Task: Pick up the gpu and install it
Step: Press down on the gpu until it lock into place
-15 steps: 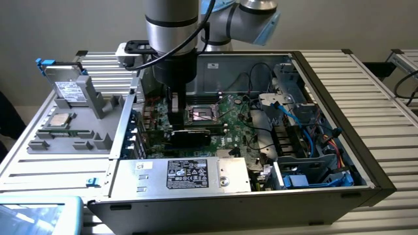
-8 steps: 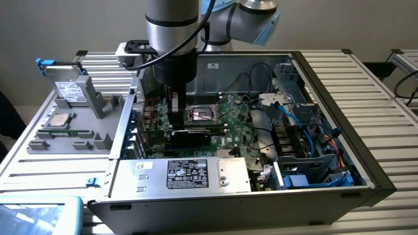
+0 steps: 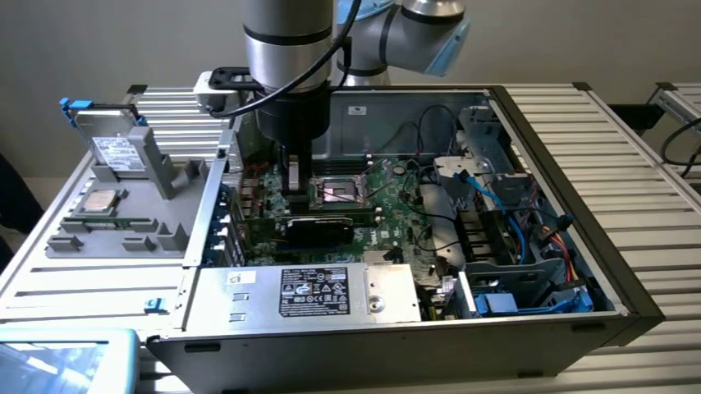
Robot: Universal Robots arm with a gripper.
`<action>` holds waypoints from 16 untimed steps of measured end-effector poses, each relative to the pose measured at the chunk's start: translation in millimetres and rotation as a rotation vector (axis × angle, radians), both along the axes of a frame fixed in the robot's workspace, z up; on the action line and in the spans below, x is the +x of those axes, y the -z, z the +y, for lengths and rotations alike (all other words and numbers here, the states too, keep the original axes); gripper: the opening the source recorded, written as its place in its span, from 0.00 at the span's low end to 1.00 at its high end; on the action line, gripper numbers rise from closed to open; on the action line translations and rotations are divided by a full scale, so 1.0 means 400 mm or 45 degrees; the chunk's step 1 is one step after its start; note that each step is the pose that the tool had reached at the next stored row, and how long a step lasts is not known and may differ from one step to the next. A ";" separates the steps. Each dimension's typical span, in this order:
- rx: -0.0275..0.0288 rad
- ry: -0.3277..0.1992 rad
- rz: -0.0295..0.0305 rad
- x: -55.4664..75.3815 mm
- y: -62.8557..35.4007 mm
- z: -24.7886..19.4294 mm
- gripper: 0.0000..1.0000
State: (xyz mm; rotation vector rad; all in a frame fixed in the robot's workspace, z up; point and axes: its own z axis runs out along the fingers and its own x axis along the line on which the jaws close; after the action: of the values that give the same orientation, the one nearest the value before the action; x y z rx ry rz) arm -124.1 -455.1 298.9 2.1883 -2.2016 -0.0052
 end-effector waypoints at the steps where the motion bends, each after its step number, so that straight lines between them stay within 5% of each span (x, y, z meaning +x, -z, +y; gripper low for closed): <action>1: 0.0000 0.000 0.0000 0.000 0.000 0.000 0.21; 3: -0.0004 0.001 -0.0003 -0.002 0.001 0.001 0.12; 10: -0.0009 0.004 -0.0127 -0.022 0.017 0.010 0.12; 16: -0.0018 0.008 -0.0147 -0.025 0.037 0.015 0.12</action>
State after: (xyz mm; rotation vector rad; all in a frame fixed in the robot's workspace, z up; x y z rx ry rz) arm -134.2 -449.1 284.1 2.1865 -2.2134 0.0088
